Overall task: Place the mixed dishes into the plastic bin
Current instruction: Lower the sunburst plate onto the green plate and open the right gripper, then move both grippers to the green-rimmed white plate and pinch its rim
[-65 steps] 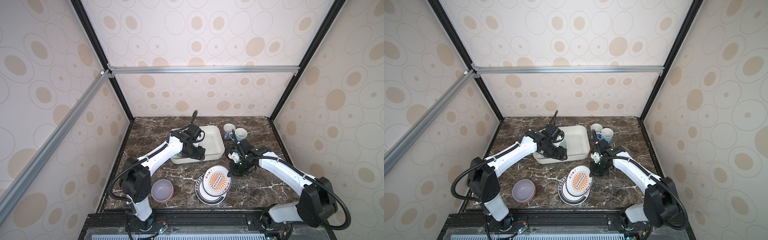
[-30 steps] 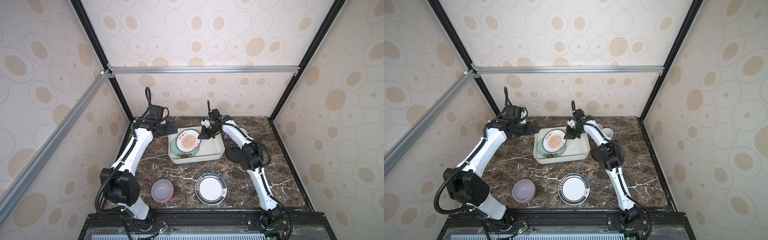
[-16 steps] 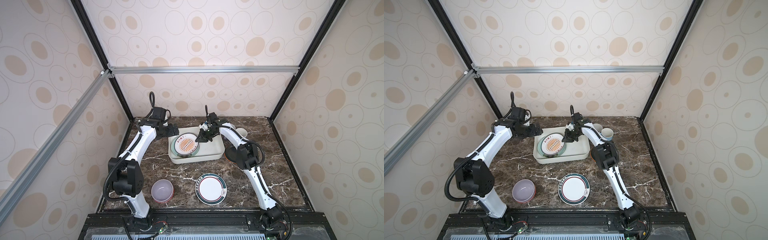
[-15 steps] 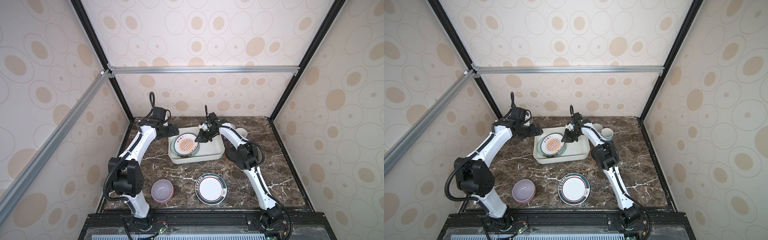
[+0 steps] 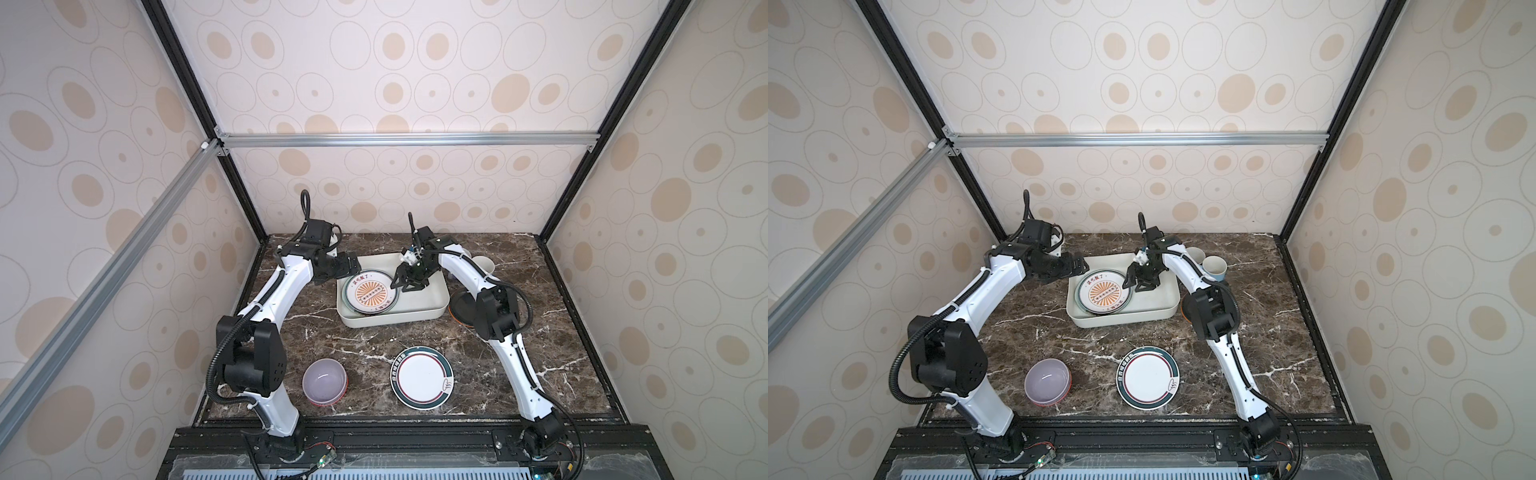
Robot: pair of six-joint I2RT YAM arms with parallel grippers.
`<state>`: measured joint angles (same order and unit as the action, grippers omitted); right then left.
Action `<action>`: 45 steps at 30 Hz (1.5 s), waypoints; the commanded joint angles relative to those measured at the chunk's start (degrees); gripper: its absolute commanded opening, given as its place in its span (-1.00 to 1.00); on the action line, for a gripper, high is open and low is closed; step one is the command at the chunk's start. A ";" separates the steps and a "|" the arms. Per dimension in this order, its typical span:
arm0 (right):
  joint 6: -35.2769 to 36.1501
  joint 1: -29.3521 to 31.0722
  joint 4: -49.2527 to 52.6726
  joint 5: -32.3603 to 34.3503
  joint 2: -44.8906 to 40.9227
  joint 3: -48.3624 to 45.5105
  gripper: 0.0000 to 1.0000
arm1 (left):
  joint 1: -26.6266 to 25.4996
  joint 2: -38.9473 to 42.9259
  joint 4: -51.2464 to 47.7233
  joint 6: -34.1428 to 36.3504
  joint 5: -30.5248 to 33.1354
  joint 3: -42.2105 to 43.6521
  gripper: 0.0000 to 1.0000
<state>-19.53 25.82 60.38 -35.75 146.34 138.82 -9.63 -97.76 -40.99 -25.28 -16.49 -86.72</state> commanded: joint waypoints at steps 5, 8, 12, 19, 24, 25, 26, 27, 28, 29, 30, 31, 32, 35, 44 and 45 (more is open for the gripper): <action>7.21 -1.21 7.46 3.53 -11.80 -4.83 0.10 | -0.81 6.61 1.72 0.85 -3.06 4.15 0.98; 7.58 -1.22 6.38 4.89 -18.02 -13.27 0.08 | -3.49 8.21 0.35 1.87 -2.86 5.59 0.97; 6.17 -1.14 0.80 5.31 -28.37 -28.22 0.07 | -9.44 9.76 -0.68 2.09 -1.81 8.47 0.96; -0.98 -0.82 -11.43 6.06 -48.25 -58.53 0.08 | -19.46 9.48 1.11 0.23 -2.02 11.51 0.97; -6.06 0.33 -16.60 7.66 -59.30 -75.50 0.07 | -24.86 8.58 0.00 0.39 -1.95 15.16 0.97; -7.17 0.67 -17.60 8.02 -61.58 -78.33 0.07 | -25.72 8.68 -0.22 0.61 -1.89 16.38 0.96; -8.27 0.90 -18.53 8.38 -63.78 -81.17 0.07 | -26.82 8.96 -0.09 0.66 -1.98 17.92 0.96; -9.25 0.97 -19.42 8.70 -65.55 -83.50 0.07 | -27.55 9.36 0.02 0.50 -1.96 19.35 0.96; -10.22 1.18 -20.18 9.00 -67.43 -85.91 0.07 | -28.13 9.82 0.41 0.19 -2.06 21.00 0.95; -11.01 1.38 -20.91 9.19 -69.08 -88.37 0.07 | -28.75 10.28 0.84 -0.22 -2.45 22.69 0.94; -11.64 1.47 -21.39 9.43 -70.23 -90.20 0.08 | -29.34 10.69 1.23 -0.53 -2.67 24.16 0.93; -12.14 1.59 -21.89 9.62 -71.49 -92.07 0.07 | -30.02 11.12 1.72 -0.90 -2.82 25.64 0.92; -12.81 1.85 -22.36 9.67 -72.70 -93.81 0.07 | -30.74 11.42 2.22 -1.22 -2.85 27.05 0.91; -13.83 2.07 -23.34 10.01 -75.14 -97.67 0.07 | -32.43 11.15 2.93 -1.70 -2.67 29.61 0.83; -16.10 3.72 -27.32 9.62 -77.25 -105.72 0.06 | -37.25 9.95 7.14 -5.50 -1.92 34.42 0.57; -16.30 3.88 -27.86 9.62 -77.10 -106.24 0.06 | -37.74 9.87 7.50 -5.86 -1.98 34.85 0.51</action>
<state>-34.30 28.73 34.61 -26.74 69.52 33.93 -45.89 -88.38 -35.27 -28.95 -18.90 -52.86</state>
